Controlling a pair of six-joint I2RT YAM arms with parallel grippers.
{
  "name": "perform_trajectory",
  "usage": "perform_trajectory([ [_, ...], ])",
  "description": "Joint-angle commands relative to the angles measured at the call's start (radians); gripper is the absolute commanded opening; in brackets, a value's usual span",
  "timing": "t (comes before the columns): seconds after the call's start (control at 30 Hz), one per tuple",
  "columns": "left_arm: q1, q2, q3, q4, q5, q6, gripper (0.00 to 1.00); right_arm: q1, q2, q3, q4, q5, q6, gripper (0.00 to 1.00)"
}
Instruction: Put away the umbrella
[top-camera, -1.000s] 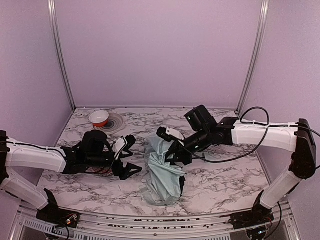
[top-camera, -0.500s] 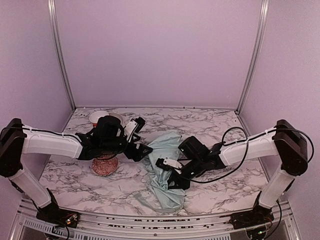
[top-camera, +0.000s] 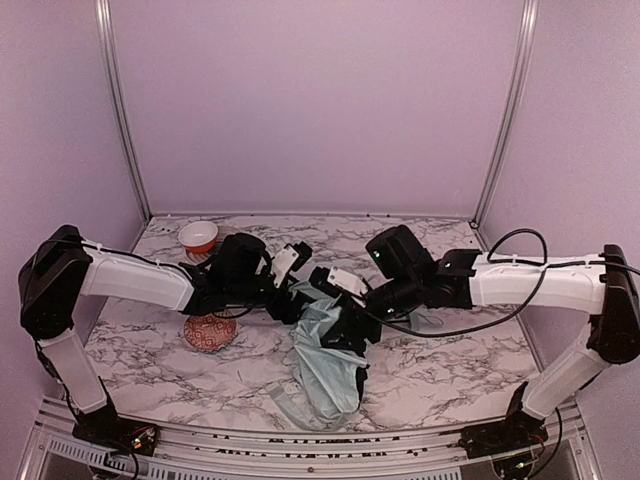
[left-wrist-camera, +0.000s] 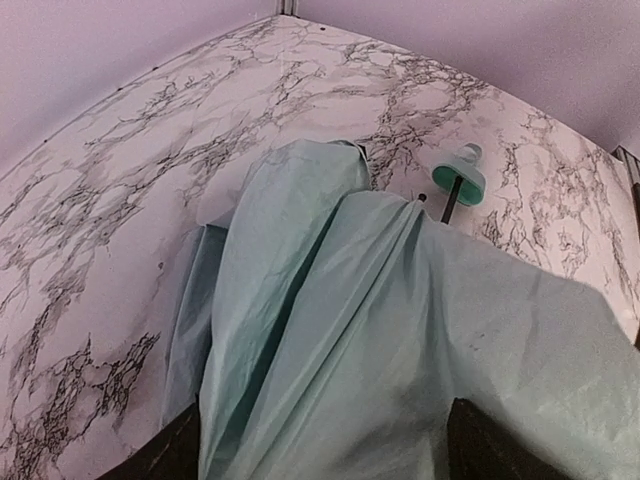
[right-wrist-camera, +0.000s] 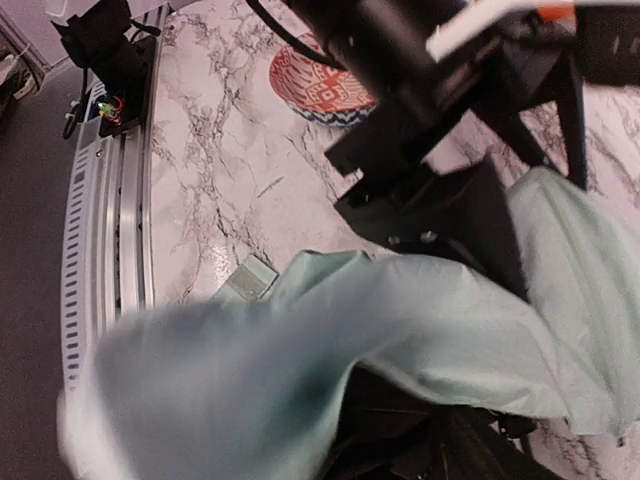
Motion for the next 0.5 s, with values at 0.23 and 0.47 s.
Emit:
perform_trajectory([
  [0.23, -0.064, -0.014, -0.026, -0.007, -0.066, 0.152, 0.79, -0.189, -0.045, 0.378, -0.342, -0.106, -0.162, 0.83],
  [0.47, -0.066, -0.073, -0.037, -0.007, -0.159, 0.146, 0.83, -0.236, 0.027, 0.428, -0.345, -0.165, -0.172, 0.73],
])
